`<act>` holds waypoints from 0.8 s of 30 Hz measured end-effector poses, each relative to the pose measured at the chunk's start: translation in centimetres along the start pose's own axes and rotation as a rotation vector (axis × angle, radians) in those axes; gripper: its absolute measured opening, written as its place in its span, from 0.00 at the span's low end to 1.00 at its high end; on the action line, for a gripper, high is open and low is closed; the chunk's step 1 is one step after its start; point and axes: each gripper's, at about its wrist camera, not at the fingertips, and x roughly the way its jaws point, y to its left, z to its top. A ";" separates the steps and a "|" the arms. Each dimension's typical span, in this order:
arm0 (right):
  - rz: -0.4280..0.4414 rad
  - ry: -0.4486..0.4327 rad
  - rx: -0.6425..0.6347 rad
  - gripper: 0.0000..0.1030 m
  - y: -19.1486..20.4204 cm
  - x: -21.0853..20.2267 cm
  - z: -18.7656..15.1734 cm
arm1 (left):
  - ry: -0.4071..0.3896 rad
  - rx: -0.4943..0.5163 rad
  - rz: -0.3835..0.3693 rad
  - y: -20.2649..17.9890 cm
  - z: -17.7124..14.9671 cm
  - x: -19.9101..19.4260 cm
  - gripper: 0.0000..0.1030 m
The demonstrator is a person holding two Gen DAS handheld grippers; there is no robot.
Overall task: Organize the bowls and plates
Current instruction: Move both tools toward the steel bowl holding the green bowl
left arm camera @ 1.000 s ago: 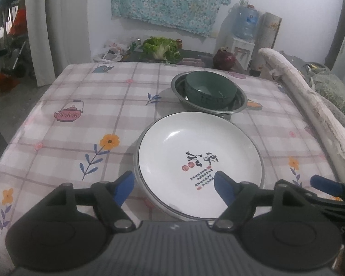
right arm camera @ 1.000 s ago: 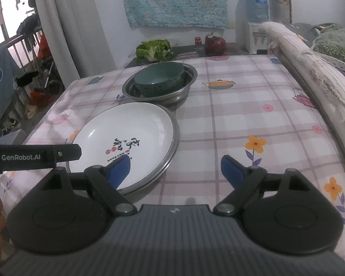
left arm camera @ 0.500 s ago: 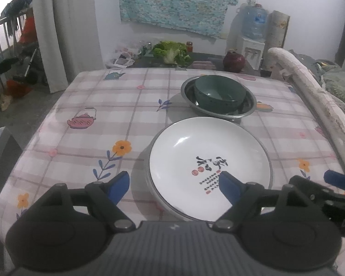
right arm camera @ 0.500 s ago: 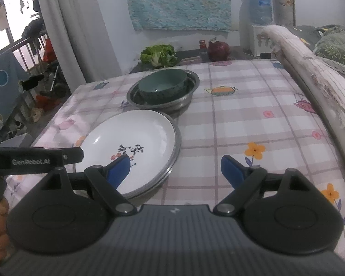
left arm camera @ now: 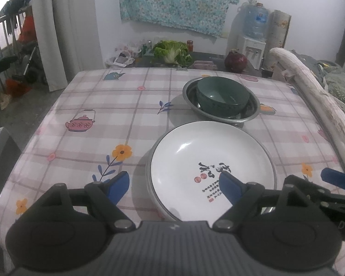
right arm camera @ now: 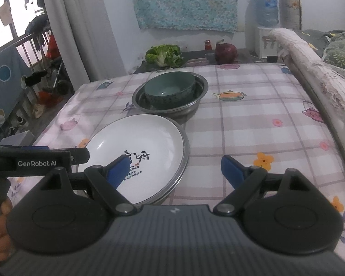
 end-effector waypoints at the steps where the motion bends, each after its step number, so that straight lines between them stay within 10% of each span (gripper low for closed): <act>1: 0.001 0.001 0.000 0.84 0.0 0.2 0.1 | 0.002 -0.001 -0.001 0.0 0.1 0.1 0.84; 14: -0.008 -0.004 0.021 0.84 -1.1 3.1 2.2 | 0.000 -0.002 -0.042 0.5 2.8 2.7 0.84; 24: 0.005 -0.029 0.091 0.81 -5.3 8.0 7.9 | 0.050 -0.105 -0.208 3.9 8.8 8.2 0.73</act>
